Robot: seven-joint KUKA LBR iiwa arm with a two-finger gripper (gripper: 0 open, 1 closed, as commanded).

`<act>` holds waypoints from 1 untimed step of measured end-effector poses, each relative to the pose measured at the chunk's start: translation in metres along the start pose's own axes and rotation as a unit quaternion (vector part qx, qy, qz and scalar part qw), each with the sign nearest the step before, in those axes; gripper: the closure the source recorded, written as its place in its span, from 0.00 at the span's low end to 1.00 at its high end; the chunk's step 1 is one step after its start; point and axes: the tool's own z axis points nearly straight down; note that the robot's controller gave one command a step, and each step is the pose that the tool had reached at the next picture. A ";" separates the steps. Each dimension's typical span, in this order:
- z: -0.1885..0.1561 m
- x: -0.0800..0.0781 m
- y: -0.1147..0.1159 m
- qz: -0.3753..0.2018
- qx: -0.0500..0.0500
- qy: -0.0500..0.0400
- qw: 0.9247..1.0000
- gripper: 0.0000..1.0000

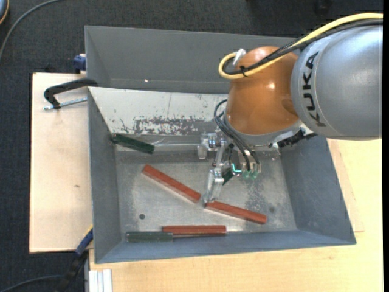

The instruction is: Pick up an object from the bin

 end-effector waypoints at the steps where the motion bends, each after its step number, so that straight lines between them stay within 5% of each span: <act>1: 0.119 -0.002 0.044 0.017 0.000 0.000 1.000 0.00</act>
Offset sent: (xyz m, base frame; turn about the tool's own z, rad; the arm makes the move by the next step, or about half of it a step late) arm 0.0022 0.0419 -0.1145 0.0377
